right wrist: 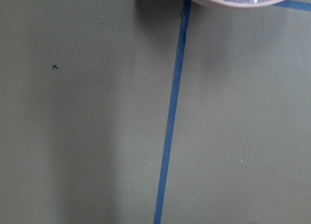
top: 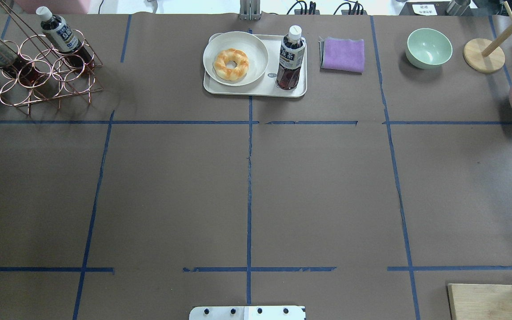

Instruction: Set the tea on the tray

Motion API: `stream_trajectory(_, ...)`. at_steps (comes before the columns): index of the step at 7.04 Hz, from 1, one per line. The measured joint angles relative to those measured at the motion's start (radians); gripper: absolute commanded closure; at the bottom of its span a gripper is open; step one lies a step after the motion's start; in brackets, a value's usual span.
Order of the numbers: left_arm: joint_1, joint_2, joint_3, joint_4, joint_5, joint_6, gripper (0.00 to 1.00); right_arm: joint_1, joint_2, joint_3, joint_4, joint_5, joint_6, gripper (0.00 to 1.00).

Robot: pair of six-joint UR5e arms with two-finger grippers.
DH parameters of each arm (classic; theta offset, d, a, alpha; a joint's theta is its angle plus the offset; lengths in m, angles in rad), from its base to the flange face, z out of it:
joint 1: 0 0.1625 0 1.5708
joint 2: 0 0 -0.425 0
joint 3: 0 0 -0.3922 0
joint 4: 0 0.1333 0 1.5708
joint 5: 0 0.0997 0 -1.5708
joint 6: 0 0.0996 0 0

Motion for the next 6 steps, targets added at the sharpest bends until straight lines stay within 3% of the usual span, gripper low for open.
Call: stream_trajectory(6,-0.003,0.01,-0.021,0.0,0.04,0.0,0.0,0.0,0.004,-0.001,0.047,0.003,0.047,0.0)
